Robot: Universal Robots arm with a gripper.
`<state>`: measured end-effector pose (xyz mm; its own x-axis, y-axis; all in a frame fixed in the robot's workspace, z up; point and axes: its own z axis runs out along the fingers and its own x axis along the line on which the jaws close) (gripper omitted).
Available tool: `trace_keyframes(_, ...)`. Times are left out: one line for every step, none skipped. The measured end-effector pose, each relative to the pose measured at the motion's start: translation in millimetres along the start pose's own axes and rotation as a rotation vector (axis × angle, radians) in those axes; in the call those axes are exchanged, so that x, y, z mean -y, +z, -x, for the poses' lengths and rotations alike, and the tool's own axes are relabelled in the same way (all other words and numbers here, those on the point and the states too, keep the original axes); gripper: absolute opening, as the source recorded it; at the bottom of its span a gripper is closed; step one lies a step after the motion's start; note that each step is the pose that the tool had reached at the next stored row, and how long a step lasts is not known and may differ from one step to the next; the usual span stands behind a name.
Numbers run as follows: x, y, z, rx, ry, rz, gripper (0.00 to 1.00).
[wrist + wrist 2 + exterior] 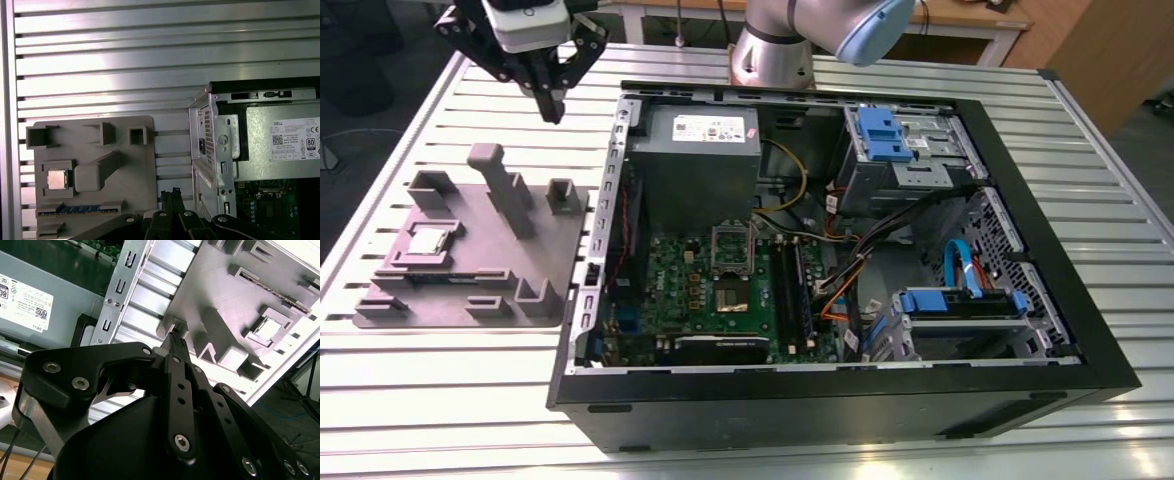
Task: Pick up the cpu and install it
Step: 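Reach for the cpu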
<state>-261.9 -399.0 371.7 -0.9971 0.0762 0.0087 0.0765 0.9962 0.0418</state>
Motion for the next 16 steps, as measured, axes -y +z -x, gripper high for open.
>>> trace_keyframes(0.0, 0.1, -0.2, 0.0, 0.0, 0.0, 0.1)
trace_keyframes(0.0, 0.1, -0.4, -0.0001, 0.0, 0.0, 0.1)
trace_keyframes(0.0, 0.1, -0.5, -0.0001, 0.0, 0.0, 0.1)
trace_keyframes(0.1, 0.1, -0.7, -0.0002, 0.0, 0.0, 0.1)
trace_keyframes(0.1, 0.2, -0.9, -0.0002, 0.0, 0.0, 0.1)
trace_keyframes(0.1, 0.2, -1.0, -0.0004, 0.0, 0.0, 0.1)
trace_keyframes(0.1, 0.2, -1.2, -0.0004, 0.0, 0.0, 0.1)
trace_keyframes(0.1, 0.3, -1.4, -0.0005, 0.0, 0.0, 0.1)
trace_keyframes(0.1, 0.3, -1.6, -0.0006, 0.0, 0.0, 0.1)
trace_keyframes(0.2, 0.3, -1.8, -0.0007, 0.0, 0.0, 0.1)
trace_keyframes(0.2, 0.4, -2.0, -0.0007, 0.0, 0.0, 0.1)
trace_keyframes(0.2, 0.4, -2.2, -0.0007, 0.0, 0.0, 0.1)
trace_keyframes(0.2, 0.4, -2.4, -0.0008, 0.0, 0.0, 0.1)
trace_keyframes(0.2, 0.4, -2.6, -0.0008, 0.0, 0.0, 0.1)
trace_keyframes(0.2, 0.5, -2.8, -0.0008, 0.0, 0.0, 0.1)
trace_keyframes(0.2, 0.5, -3.0, -0.0009, 0.0, 0.0, 0.1)
